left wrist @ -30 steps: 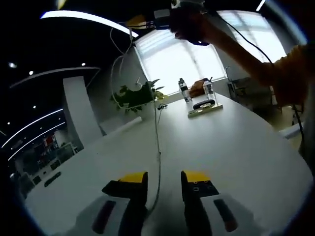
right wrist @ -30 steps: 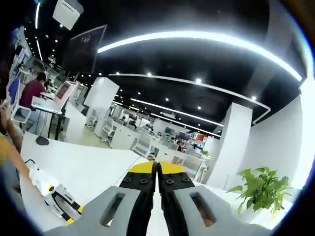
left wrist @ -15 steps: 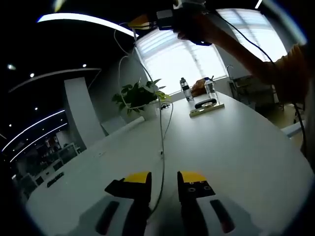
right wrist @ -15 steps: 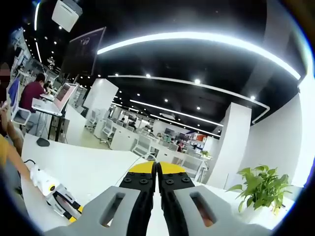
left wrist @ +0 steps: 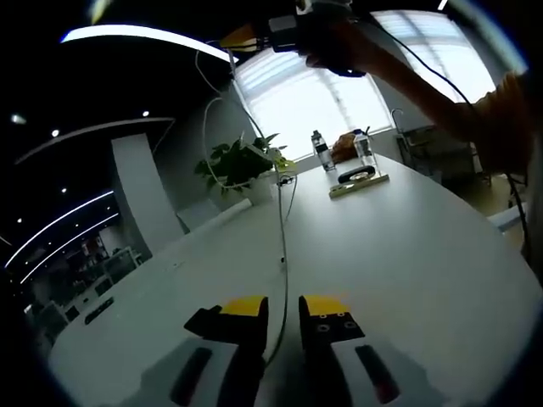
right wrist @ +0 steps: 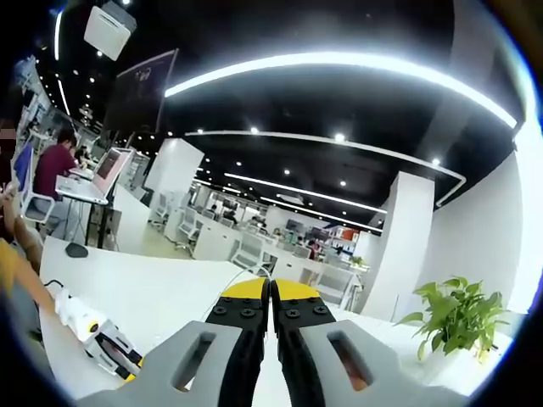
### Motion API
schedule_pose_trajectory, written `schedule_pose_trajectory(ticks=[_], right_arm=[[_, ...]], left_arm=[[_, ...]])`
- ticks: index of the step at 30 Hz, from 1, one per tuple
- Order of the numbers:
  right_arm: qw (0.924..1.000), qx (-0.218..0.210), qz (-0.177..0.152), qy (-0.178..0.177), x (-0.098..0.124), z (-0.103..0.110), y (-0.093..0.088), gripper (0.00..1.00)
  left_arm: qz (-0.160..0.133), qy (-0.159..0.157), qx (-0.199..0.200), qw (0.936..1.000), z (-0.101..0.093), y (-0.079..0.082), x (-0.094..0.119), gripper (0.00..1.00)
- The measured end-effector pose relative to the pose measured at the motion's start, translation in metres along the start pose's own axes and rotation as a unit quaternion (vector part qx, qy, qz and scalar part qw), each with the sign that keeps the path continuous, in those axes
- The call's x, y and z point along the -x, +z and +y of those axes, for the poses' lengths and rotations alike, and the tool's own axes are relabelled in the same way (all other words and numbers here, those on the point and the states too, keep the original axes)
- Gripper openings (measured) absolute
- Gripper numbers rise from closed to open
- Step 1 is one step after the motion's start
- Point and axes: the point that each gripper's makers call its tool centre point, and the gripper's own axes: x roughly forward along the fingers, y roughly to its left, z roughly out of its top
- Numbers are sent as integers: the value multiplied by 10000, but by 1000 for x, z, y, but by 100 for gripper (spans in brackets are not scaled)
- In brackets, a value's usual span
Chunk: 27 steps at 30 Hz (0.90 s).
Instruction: Peel open the Velcro strap on the desktop, arrange the wired earphones neatly onto it, and close the Velcro strap to secure them.
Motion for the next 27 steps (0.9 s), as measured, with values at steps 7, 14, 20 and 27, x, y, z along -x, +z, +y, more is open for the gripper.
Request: schedule_pose_trajectory(ticks=[7,14,20,27], right_arm=[[10000,-6,42,-3,1,-1,-4,4],[10000,-35,17,-71,3,-6,-3,4],[9999,-11,-11,-100,5,-7,-1,4],[9999,-34,-4,-111,6,-7,-2,4]], left_arm=[[30,18,-22,10000,0,-1,0,15],[62,-15,-45,10000,-1,-2,-1,14],[131,30,-92,9999,0,-5,-1,11],[151,31,-103,9998,0,-6,0,9]])
